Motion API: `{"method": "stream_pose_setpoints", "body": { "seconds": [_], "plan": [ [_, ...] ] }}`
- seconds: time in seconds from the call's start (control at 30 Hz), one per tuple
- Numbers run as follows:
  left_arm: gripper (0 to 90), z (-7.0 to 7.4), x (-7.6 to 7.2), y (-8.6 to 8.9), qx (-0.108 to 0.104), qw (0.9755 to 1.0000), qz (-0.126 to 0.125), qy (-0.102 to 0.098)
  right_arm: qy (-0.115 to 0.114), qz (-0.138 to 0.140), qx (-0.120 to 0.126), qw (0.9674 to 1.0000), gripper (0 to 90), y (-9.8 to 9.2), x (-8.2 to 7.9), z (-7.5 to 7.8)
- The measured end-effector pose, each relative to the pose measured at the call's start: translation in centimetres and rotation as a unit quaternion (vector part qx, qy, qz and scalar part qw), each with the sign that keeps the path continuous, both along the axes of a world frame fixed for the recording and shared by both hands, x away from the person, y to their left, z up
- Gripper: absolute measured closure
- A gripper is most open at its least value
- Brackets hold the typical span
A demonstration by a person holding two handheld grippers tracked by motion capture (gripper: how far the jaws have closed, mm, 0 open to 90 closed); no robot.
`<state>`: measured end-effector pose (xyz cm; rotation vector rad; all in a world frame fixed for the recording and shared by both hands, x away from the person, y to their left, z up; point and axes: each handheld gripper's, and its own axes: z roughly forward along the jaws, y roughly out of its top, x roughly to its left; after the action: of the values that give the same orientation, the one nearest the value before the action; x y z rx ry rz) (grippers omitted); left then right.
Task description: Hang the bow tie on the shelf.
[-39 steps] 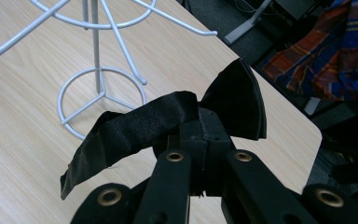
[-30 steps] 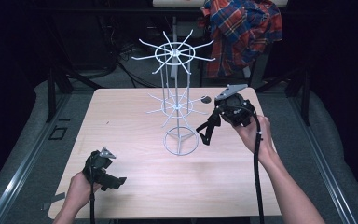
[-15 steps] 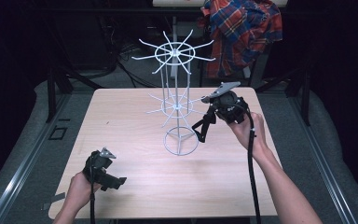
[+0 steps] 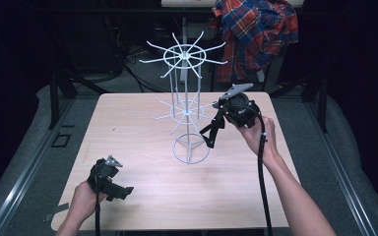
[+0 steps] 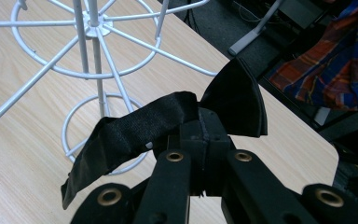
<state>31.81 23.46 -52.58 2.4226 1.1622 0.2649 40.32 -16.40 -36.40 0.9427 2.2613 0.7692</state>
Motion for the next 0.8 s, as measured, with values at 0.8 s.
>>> {"method": "stream_pose_setpoints", "body": {
  "seconds": [0.8],
  "plan": [
    [0.1,0.0,0.0,0.0,0.001,1.0,-0.001,0.001,0.017,0.001,0.033,0.9993,90.0,0.1,1.2,-0.8]
  ]
}}
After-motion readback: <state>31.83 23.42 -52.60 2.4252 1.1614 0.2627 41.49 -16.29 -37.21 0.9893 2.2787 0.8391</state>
